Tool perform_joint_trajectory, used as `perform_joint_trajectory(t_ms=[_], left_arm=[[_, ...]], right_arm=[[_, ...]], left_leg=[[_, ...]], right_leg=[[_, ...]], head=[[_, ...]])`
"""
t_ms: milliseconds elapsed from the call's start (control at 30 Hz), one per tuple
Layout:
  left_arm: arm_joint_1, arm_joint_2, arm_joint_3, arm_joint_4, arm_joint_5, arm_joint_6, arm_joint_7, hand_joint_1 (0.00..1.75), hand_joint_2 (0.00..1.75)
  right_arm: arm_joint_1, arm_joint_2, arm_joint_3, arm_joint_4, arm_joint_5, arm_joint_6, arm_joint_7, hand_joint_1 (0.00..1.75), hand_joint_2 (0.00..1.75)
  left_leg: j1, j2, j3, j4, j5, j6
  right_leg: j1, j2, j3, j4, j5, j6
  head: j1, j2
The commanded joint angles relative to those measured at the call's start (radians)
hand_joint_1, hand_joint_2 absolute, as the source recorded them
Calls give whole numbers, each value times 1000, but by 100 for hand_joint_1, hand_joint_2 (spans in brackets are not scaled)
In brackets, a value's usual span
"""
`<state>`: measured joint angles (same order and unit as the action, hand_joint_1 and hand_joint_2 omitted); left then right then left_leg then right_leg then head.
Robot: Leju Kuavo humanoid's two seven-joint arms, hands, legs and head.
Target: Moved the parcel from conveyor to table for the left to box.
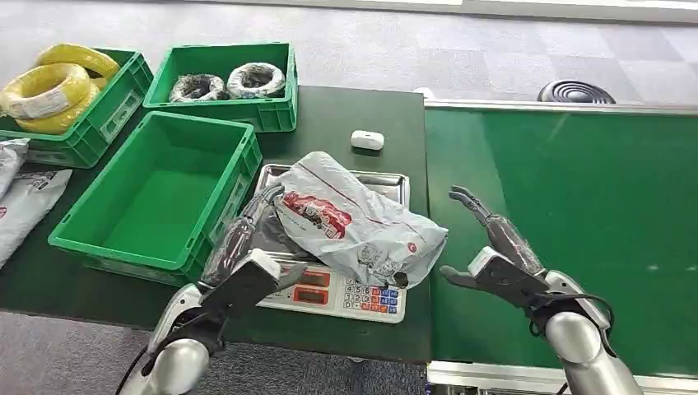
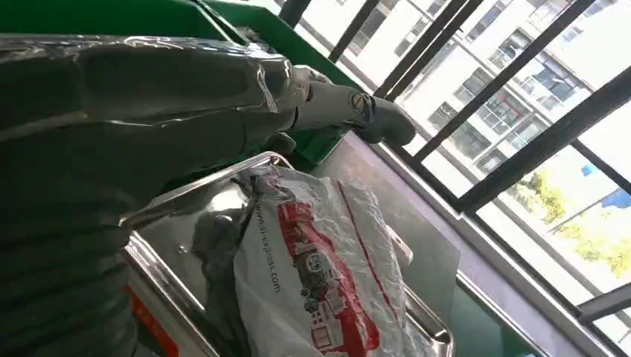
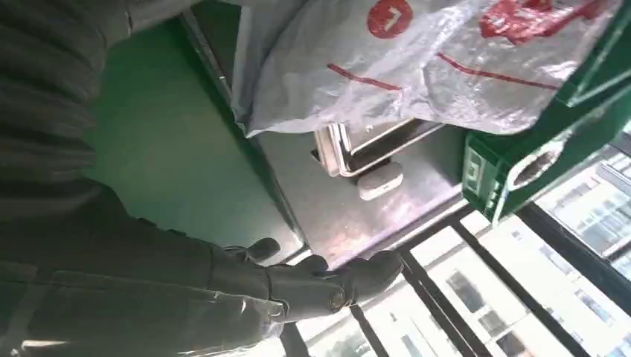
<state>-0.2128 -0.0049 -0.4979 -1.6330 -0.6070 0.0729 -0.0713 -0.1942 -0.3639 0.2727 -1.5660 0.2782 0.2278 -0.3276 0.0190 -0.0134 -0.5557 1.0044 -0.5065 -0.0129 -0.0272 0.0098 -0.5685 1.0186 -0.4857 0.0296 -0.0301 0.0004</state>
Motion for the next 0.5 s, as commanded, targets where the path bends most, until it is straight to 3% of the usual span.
perform_joint_trajectory(t_ms=[33, 167, 400, 500], left_arm=[[-169, -54, -146, 244, -54, 80, 47, 0, 175], [-302, -133, -187, 433, -228, 173, 138, 0, 175], [-353, -161, -205, 573, -299, 178, 164, 0, 175], [-386, -164, -226, 728, -332, 174, 189, 0, 175]], right_arm=[[93, 124, -107, -131, -56, -45, -46, 0, 175], [173, 227, -87, -251, -163, -119, -84, 0, 175], [256, 181, 20, -241, -243, -217, -131, 0, 175], [248, 194, 80, -206, -276, -258, -163, 0, 175]], left_leg=[[0, -1, 0, -1, 1, 1], [0, -3, -1, -1, 2, 0], [0, 1, 2, -3, 1, 1], [0, -1, 4, -6, 3, 1]], right_leg=[[0, -2, 1, -1, 0, -2], [1, -5, 1, 0, 0, -2], [1, -1, 2, -2, 1, -3], [1, -4, 4, -5, 2, -3]], head=[[0, 0], [0, 0], [0, 0], [0, 0]])
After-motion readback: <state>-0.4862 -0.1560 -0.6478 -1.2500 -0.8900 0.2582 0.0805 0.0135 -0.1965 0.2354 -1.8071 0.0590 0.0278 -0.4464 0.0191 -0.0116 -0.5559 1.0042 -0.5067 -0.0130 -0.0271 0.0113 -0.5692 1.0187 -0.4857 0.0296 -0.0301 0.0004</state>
